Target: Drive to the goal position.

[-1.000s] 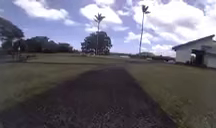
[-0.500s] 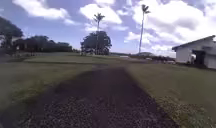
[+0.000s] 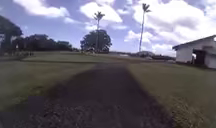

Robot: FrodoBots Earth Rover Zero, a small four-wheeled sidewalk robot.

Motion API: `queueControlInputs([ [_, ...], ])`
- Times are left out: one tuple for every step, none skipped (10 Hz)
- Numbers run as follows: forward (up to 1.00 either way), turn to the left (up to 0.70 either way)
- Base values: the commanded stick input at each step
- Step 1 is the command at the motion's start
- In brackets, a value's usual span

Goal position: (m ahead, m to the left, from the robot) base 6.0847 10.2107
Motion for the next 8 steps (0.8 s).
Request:
queueControlInputs([
  [0.50, 0.00],
  [0.50, 0.00],
  [0.50, 0.00],
  [0.50, 0.00],
  [0.50, 0.00],
  [0.50, 0.00],
  [0.50, 0.00],
  [0.50, 0.00],
])
